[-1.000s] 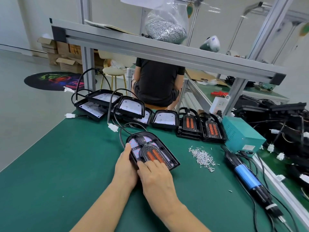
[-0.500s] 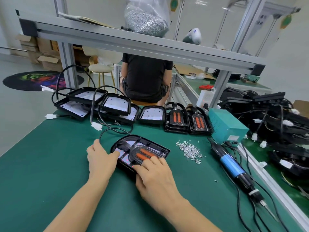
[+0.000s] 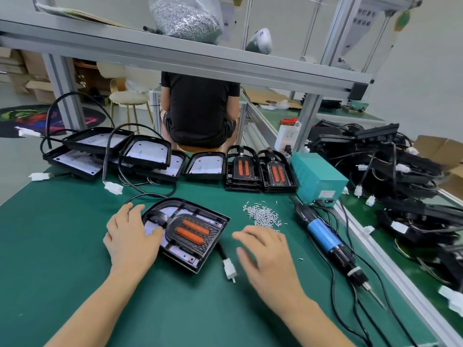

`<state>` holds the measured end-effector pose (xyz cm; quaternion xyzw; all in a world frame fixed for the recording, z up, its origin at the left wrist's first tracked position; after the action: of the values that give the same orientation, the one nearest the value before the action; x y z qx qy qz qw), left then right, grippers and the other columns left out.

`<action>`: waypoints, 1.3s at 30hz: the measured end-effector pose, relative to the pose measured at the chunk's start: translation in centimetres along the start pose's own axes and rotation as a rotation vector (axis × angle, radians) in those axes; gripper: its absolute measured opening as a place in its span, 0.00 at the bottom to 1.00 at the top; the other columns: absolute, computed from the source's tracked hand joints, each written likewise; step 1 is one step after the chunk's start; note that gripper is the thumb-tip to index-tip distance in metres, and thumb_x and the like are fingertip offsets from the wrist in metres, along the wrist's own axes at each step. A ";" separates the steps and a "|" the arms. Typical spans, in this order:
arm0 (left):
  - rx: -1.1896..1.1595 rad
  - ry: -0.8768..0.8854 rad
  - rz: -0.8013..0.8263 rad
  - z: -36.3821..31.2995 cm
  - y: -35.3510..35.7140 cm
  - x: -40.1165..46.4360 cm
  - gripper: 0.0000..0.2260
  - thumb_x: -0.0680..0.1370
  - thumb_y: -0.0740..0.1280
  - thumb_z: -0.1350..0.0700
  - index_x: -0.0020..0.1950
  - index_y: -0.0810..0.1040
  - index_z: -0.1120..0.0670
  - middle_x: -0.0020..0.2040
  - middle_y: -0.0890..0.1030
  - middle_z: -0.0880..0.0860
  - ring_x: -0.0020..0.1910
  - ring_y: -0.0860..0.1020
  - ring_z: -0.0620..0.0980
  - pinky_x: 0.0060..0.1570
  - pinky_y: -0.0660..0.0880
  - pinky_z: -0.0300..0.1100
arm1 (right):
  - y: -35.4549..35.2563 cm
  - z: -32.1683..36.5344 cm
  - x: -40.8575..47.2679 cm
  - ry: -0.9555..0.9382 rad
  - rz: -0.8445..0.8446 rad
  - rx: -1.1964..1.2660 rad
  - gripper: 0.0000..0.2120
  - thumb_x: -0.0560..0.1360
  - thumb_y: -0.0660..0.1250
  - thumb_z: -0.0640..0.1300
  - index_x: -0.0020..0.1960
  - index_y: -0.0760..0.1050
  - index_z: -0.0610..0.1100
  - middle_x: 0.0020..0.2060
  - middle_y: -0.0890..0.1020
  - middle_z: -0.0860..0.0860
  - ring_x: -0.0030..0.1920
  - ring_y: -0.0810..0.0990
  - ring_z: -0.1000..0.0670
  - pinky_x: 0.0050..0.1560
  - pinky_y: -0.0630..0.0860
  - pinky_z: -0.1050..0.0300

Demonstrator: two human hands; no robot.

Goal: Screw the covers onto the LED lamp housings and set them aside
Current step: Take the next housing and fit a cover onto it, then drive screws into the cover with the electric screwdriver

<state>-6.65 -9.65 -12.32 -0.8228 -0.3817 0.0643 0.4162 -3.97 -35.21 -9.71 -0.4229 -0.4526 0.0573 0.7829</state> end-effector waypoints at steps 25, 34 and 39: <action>-0.026 0.709 0.655 -18.7 14.7 -11.6 0.08 0.75 0.66 0.53 0.53 0.81 0.51 0.49 0.75 0.51 0.54 0.72 0.52 0.52 0.71 0.45 | -3.1 -15.8 -1.8 0.757 0.315 -0.408 0.22 0.81 0.59 0.52 0.71 0.62 0.45 0.61 0.73 0.46 0.58 0.73 0.44 0.53 0.71 0.52; 0.049 0.744 0.541 -19.3 14.6 -11.9 0.10 0.79 0.61 0.55 0.55 0.81 0.50 0.52 0.75 0.52 0.53 0.73 0.52 0.47 0.69 0.44 | -3.1 -16.1 -1.8 0.797 0.229 -0.336 0.26 0.80 0.58 0.54 0.73 0.59 0.43 0.60 0.75 0.45 0.58 0.74 0.43 0.53 0.70 0.50; 0.099 0.849 0.466 -19.5 14.6 -12.1 0.11 0.80 0.57 0.56 0.54 0.78 0.52 0.53 0.75 0.52 0.54 0.73 0.53 0.47 0.65 0.42 | -3.0 -16.9 -1.7 0.874 0.323 -0.294 0.22 0.76 0.63 0.49 0.66 0.63 0.43 0.58 0.75 0.45 0.50 0.72 0.45 0.45 0.68 0.54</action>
<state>1.48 -35.63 -13.00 -0.8191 0.0197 -0.1674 0.5483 6.97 -48.27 -12.68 -0.5781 -0.0136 -0.0695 0.8129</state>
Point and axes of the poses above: each hand's wrist, its own x-axis towards the middle knuckle, its own y-axis out of the palm, z = x × y, the point moved 4 cm from there along x, towards the middle knuckle
